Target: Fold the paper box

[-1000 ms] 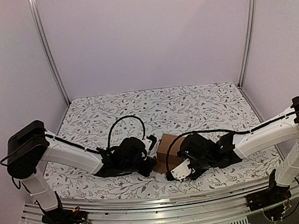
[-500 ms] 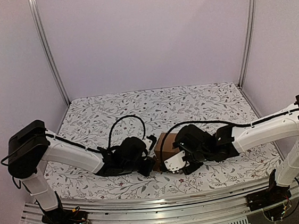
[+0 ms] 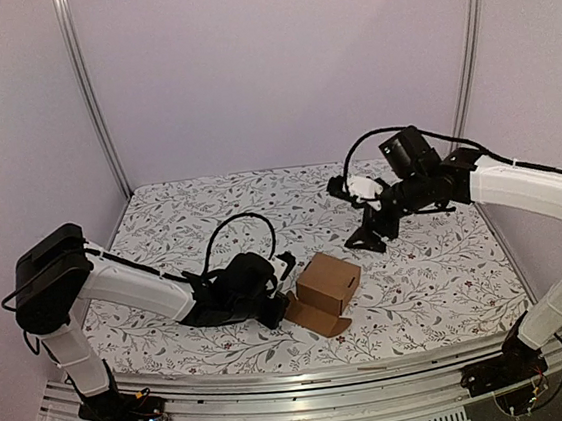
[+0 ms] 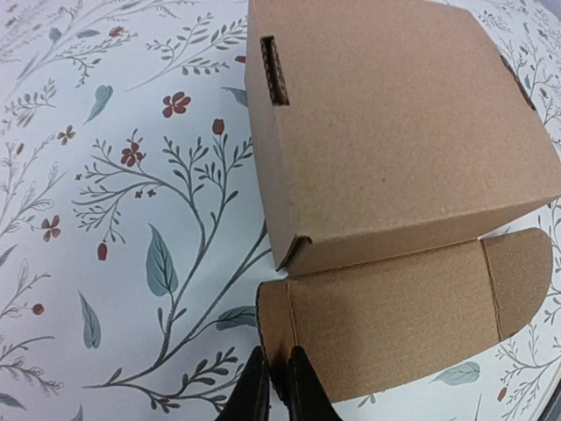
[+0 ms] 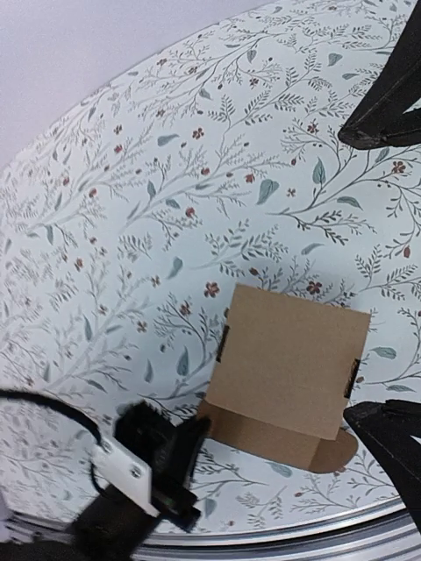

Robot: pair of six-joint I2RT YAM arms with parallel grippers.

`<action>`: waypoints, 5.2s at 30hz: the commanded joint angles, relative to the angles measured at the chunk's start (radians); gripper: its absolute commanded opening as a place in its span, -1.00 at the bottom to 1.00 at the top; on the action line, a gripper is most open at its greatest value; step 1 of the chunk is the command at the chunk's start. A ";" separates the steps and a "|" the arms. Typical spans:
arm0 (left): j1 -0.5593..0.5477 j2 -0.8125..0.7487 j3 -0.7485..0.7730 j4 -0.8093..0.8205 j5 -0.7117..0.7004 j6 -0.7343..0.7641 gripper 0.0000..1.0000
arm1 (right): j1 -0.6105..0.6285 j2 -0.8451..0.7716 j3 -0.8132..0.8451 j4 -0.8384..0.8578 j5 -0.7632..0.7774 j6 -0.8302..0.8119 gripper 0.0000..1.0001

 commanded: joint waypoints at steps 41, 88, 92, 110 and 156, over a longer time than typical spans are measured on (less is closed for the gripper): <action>0.056 0.003 0.006 -0.033 0.097 -0.137 -0.33 | 0.292 -0.087 -0.489 0.422 0.292 -0.618 0.98; 0.036 -0.004 -0.005 0.015 0.118 -0.033 -0.77 | 0.362 0.118 -0.466 0.643 0.334 -0.514 0.28; 0.032 -0.005 0.003 0.009 0.110 -0.026 -0.81 | 0.361 0.118 -0.458 0.639 0.340 -0.512 0.22; 0.023 0.028 0.058 -0.020 0.055 0.016 -0.83 | 0.374 0.125 -0.434 0.594 0.347 -0.520 0.04; 0.000 0.007 0.035 -0.028 0.012 -0.034 -0.97 | 0.375 0.147 -0.408 0.552 0.349 -0.496 -0.20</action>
